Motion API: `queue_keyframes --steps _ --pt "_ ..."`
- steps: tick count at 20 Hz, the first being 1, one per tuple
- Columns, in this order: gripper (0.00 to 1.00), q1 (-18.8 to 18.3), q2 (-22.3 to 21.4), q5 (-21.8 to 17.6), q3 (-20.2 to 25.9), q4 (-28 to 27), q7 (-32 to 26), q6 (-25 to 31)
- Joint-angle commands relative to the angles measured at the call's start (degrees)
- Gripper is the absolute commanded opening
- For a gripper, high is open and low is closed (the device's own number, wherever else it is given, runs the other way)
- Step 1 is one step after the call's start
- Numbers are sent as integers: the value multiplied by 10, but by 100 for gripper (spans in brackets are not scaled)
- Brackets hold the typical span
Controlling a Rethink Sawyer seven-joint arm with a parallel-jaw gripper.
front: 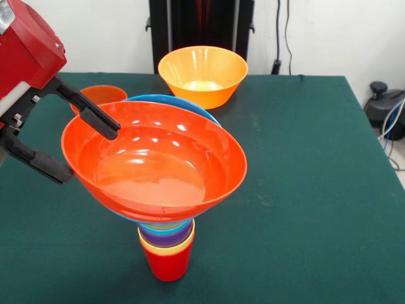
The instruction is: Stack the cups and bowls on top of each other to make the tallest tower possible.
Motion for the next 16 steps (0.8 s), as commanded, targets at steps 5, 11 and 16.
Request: queue_keyframes --steps 5,11,16 --pt "100 7 -1 -38 -29 -42 -161 -26" --pt "100 6 0 -37 -29 -43 -153 -15" --pt "100 7 1 -50 -17 -50 -152 -5"
